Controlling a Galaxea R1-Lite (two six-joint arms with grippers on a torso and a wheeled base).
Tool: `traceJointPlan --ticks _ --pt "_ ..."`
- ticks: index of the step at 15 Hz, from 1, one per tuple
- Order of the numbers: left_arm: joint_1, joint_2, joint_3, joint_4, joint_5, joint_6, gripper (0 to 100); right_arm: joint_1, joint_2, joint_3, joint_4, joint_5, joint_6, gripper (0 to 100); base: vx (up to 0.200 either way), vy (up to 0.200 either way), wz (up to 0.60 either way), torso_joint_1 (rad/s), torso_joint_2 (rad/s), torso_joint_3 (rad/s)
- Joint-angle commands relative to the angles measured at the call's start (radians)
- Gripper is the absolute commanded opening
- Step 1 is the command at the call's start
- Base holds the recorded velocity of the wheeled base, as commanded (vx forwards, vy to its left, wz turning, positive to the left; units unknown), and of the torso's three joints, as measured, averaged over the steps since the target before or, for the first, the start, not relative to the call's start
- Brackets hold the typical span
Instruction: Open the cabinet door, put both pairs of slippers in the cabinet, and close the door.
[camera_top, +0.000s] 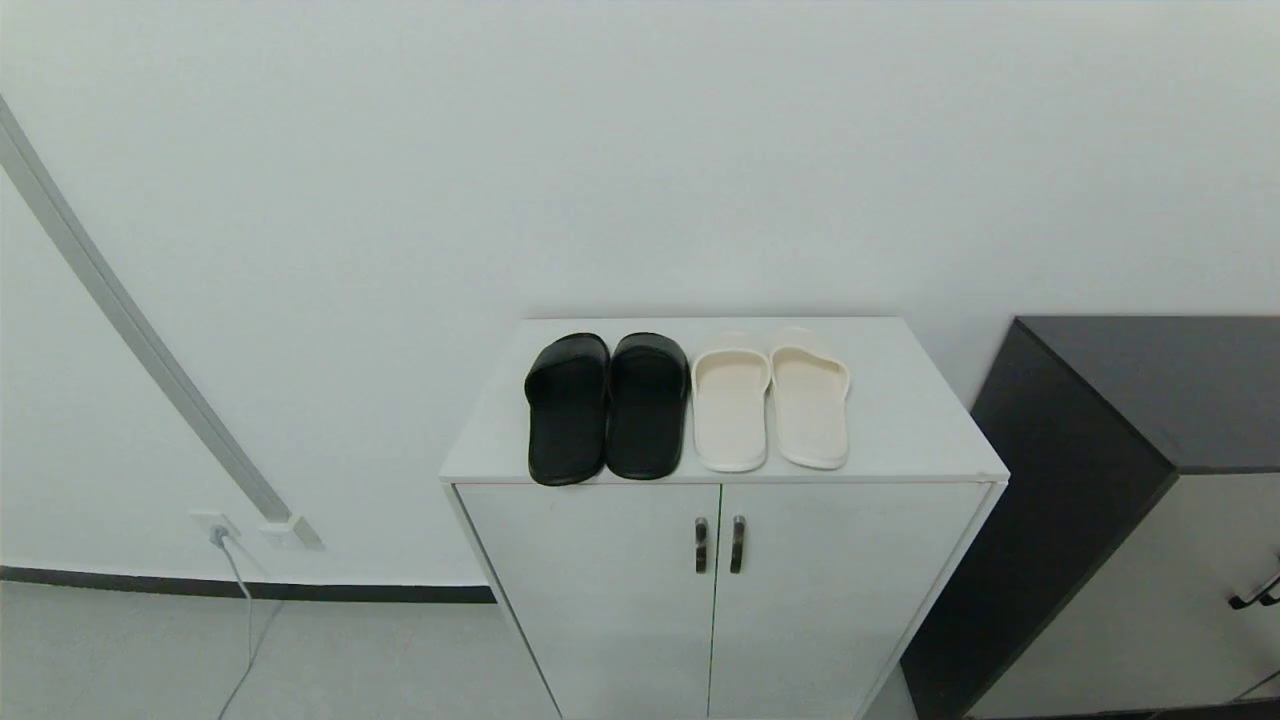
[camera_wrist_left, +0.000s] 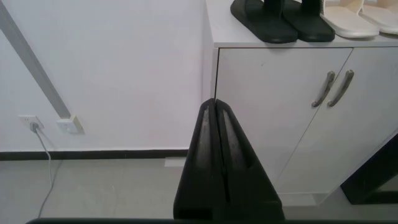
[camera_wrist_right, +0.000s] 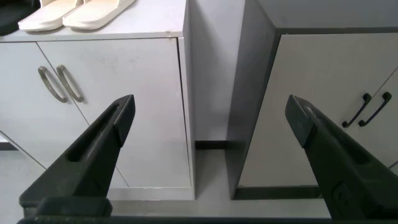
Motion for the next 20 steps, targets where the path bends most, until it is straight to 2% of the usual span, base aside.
traceJointPlan --ticks 1,14,15,16,17,20 --pt "0.0 0.001 0.0 0.0 0.0 0.0 0 0.001 0.001 0.0 0.0 -0.001 0.0 100 0.0 0.0 0.0 0.0 0.0 0.0" --pt "0.0 0.001 0.0 0.0 0.0 -0.001 0 -0.001 0.003 -0.002 -0.006 0.019 -0.039 100 0.0 0.0 0.0 0.0 0.0 0.0" --pt "0.0 0.001 0.0 0.0 -0.001 0.002 0 -0.001 0.009 -0.034 -0.026 0.016 -0.032 100 0.0 0.0 0.0 0.0 0.0 0.0" --pt "0.0 0.001 0.0 0.0 -0.001 0.002 0 0.008 0.066 -0.229 -0.018 0.013 0.012 100 0.0 0.0 0.0 0.0 0.0 0.0" --pt "0.0 0.001 0.0 0.0 0.0 0.002 0 0.016 0.147 -0.307 0.053 0.024 0.03 100 0.0 0.0 0.0 0.0 0.0 0.0" --pt "0.0 0.001 0.0 0.0 0.0 0.0 0 0.028 0.282 -0.276 0.088 0.125 0.027 100 0.0 0.0 0.0 0.0 0.0 0.0"
